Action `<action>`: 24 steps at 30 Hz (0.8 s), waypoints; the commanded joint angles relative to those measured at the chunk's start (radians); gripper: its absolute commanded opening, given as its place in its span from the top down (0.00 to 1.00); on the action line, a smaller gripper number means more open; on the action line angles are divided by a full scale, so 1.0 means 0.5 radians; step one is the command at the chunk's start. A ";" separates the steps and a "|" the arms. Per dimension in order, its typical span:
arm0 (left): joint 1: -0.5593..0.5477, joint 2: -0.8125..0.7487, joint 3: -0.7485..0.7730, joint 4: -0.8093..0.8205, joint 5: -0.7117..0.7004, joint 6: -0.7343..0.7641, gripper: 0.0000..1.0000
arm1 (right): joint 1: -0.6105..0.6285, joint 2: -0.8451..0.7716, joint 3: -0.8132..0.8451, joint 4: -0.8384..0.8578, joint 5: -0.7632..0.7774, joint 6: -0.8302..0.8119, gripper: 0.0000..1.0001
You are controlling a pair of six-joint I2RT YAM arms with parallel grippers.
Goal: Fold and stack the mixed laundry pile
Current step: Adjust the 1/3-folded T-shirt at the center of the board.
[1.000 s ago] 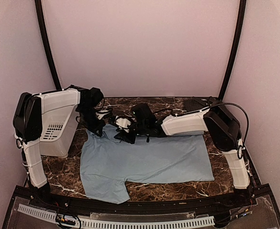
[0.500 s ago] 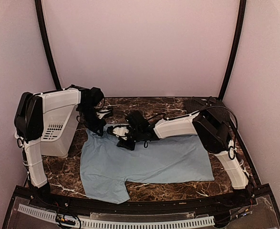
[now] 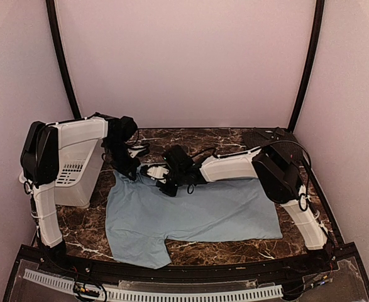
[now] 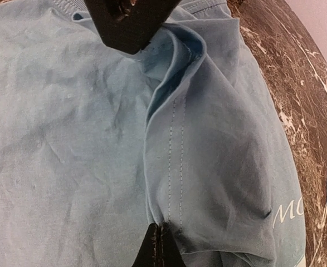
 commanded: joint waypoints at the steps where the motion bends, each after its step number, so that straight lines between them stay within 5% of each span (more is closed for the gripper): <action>1: 0.010 -0.015 0.041 -0.022 -0.006 -0.023 1.00 | 0.042 -0.087 -0.033 0.036 0.048 -0.004 1.00; 24: -0.032 -0.285 -0.323 -0.066 -0.040 -0.093 1.00 | 0.076 -0.550 -0.493 0.213 -0.151 0.160 1.00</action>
